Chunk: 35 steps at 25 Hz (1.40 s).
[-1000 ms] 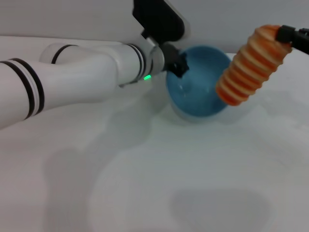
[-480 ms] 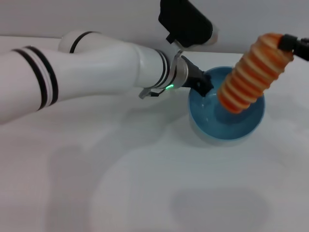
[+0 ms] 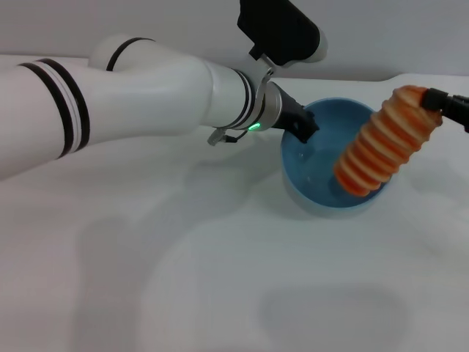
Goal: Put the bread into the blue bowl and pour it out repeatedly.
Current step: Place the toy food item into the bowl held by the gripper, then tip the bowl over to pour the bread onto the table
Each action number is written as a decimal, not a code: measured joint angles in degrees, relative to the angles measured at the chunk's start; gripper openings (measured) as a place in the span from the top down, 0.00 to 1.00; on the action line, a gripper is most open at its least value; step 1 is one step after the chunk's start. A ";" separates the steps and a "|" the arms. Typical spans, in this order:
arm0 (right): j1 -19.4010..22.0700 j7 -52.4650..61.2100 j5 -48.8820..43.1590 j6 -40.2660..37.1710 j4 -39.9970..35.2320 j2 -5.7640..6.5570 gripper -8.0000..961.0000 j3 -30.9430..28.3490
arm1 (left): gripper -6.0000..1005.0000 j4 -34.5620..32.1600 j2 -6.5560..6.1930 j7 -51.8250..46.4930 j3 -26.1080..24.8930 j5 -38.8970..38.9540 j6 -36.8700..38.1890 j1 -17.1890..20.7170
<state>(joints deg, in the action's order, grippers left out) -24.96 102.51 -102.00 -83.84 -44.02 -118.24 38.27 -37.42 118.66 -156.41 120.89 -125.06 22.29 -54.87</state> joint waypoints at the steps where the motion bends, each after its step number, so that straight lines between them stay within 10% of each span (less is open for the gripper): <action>1: -0.25 -0.54 -0.15 1.13 0.83 -0.04 0.92 0.00 | 0.99 0.08 0.03 0.03 0.10 -0.01 0.03 0.00; 13: -4.39 -5.40 -0.79 6.71 7.97 0.18 0.90 1.25 | 0.99 -0.52 0.15 0.06 0.25 0.00 -0.24 0.75; 19: -3.79 -5.51 0.11 8.30 8.11 0.06 0.73 0.84 | 0.99 -0.15 0.16 0.06 0.25 0.00 -0.77 0.89; 24: -1.92 -9.90 4.39 9.83 7.77 -0.07 0.56 0.62 | 0.99 0.67 0.20 0.16 0.62 -0.03 -5.08 1.31; 35: 7.64 -16.09 17.94 2.50 2.63 -0.04 0.56 -3.44 | 0.99 4.69 0.30 0.24 5.54 -0.10 -19.36 2.13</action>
<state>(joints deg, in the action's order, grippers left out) -17.32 86.42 -84.06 -81.34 -41.39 -118.29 34.83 -32.73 118.96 -156.18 126.43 -125.16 2.92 -52.74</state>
